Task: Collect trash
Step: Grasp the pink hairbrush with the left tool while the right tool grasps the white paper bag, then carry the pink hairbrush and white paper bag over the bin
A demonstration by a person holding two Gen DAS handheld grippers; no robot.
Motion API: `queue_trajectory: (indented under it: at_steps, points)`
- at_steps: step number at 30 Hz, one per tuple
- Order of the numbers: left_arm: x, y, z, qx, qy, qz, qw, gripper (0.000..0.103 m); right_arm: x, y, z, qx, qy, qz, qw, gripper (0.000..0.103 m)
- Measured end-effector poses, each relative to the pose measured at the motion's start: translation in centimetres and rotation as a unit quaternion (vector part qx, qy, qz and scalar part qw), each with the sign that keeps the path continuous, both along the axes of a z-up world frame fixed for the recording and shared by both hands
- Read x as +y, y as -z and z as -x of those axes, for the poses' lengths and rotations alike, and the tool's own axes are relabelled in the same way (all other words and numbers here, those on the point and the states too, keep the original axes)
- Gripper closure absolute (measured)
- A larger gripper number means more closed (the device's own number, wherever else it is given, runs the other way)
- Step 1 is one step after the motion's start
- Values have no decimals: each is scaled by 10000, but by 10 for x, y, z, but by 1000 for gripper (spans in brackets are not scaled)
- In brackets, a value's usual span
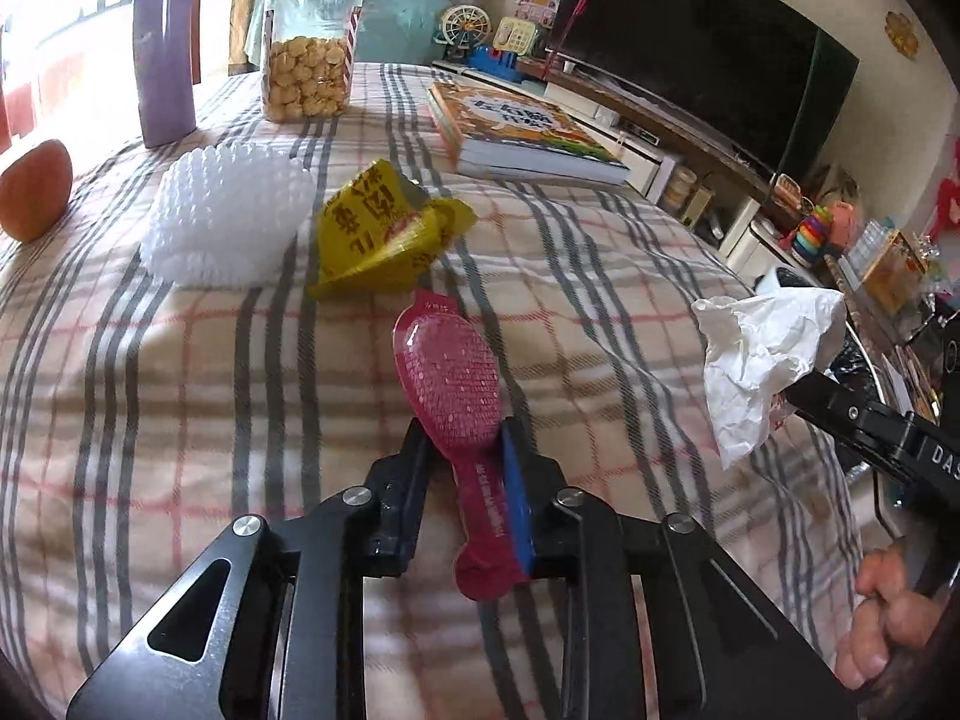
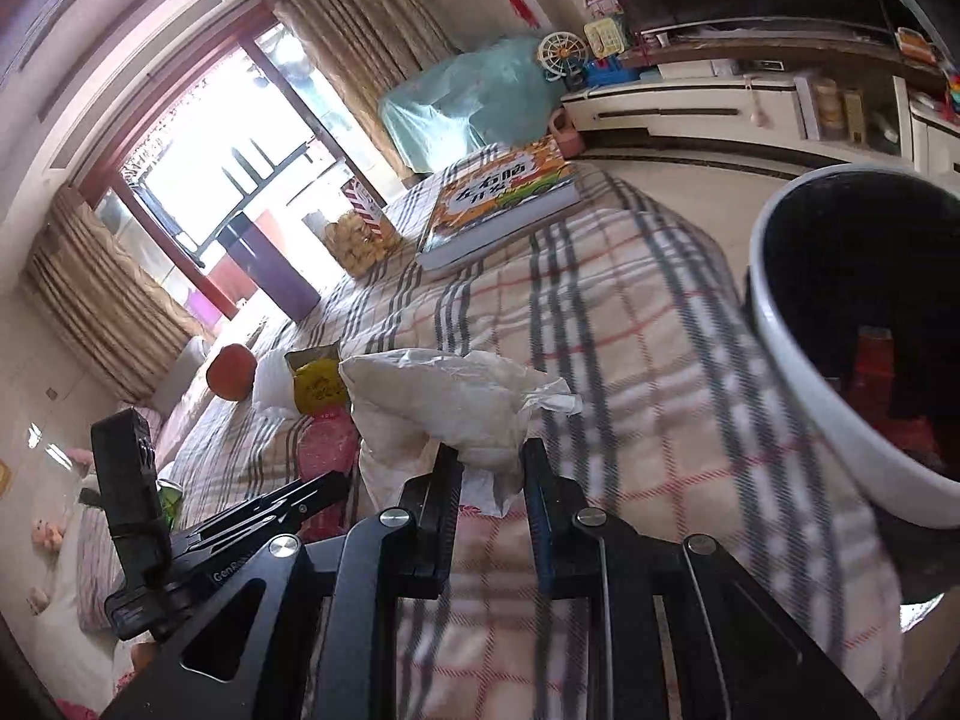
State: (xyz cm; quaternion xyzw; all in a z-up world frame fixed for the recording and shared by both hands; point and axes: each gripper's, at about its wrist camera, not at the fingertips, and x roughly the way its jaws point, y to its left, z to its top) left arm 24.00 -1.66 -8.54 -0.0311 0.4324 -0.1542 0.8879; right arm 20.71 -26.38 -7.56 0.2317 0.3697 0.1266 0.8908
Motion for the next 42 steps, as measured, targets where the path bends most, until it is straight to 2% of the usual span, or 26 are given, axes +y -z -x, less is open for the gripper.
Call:
queue_trajectory:
  at_steps: [14,27,28,30,31,32,33,34,35,37,42]
  points:
    - [-51,-14,36,-6,359,298,9989,84,-38,-3,30,-88,-71,74,9999,83]
    - [-80,-11,55,50,594,60,9982,85,-50,8,52,-78,-132,191,9997,82]
    - [-80,-9,57,72,589,36,9982,85,-49,12,51,-15,-167,190,9997,77]
    - [-77,-7,59,107,560,9,9984,85,-48,16,50,73,-169,215,9996,77]
    - [-74,-7,61,108,542,3,9985,85,-48,16,51,88,-165,272,9995,71]
    - [-71,-7,62,101,528,-8,9986,85,-49,15,53,80,-170,288,9994,51]
    - [-68,-7,63,89,518,-14,9986,85,-50,13,55,67,-182,294,9994,40]
    - [-64,-7,64,83,514,-18,9986,85,-50,10,58,24,-211,273,9994,17]
    - [-60,-7,64,86,503,-24,9987,85,-51,8,61,-28,-229,261,9994,6]
    - [-53,-5,64,108,446,-29,9989,85,-47,2,66,-180,-249,387,9988,4]
    - [-38,0,65,174,339,40,9993,85,-19,1,56,-202,-454,1043,9933,4]
